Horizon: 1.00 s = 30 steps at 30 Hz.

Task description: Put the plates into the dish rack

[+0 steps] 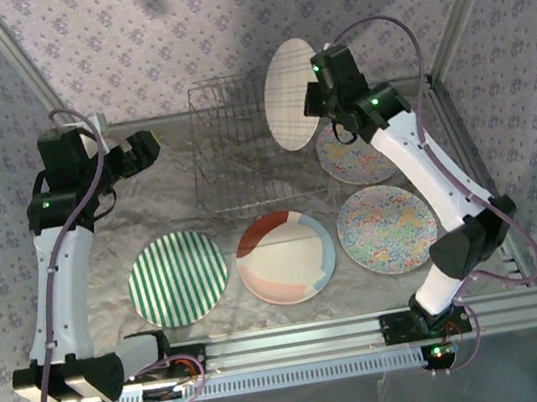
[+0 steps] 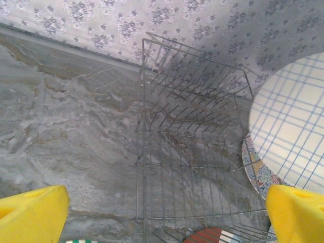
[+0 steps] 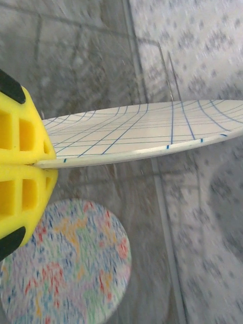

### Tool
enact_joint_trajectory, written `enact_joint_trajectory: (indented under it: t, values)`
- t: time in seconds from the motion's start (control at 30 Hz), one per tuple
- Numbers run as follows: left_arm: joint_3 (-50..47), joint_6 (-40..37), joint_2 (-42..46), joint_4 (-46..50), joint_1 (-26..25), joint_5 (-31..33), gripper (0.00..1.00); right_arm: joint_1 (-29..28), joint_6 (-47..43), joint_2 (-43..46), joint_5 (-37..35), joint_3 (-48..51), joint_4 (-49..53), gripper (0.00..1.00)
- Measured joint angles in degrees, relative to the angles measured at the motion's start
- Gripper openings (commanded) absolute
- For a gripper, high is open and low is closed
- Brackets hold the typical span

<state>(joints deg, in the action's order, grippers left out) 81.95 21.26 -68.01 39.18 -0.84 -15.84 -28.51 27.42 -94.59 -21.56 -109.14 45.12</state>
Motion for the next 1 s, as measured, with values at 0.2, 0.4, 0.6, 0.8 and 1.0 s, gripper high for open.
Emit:
enact_joint_trajectory:
  t: [0.2, 0.4, 0.6, 0.8, 1.0]
  values:
    - [0.0, -0.9, 0.1, 0.7, 1.3, -0.5, 0.99, -2.8, -1.3, -8.9, -13.1, -11.4, 4.2, 0.0]
    - [-1.4, -0.9, 0.1, 0.8, 1.5, -2.1, 0.99, -3.3, -3.7, -18.8, -18.3, -21.6, 6.8, 0.0]
    - [-3.0, -0.9, 0.1, 0.8, 1.6, -2.8, 0.99, -3.1, -4.9, -25.6, -19.4, -27.0, 7.3, 0.0]
    - [-3.1, -1.1, 0.1, 0.9, 1.9, -3.0, 0.99, -3.1, -5.0, -29.0, -19.2, -30.3, 7.3, 0.0]
    - [-3.5, -1.3, 0.1, 0.9, 2.1, -3.1, 0.99, -2.7, -5.0, -31.0, -18.6, -32.6, 7.4, 0.0]
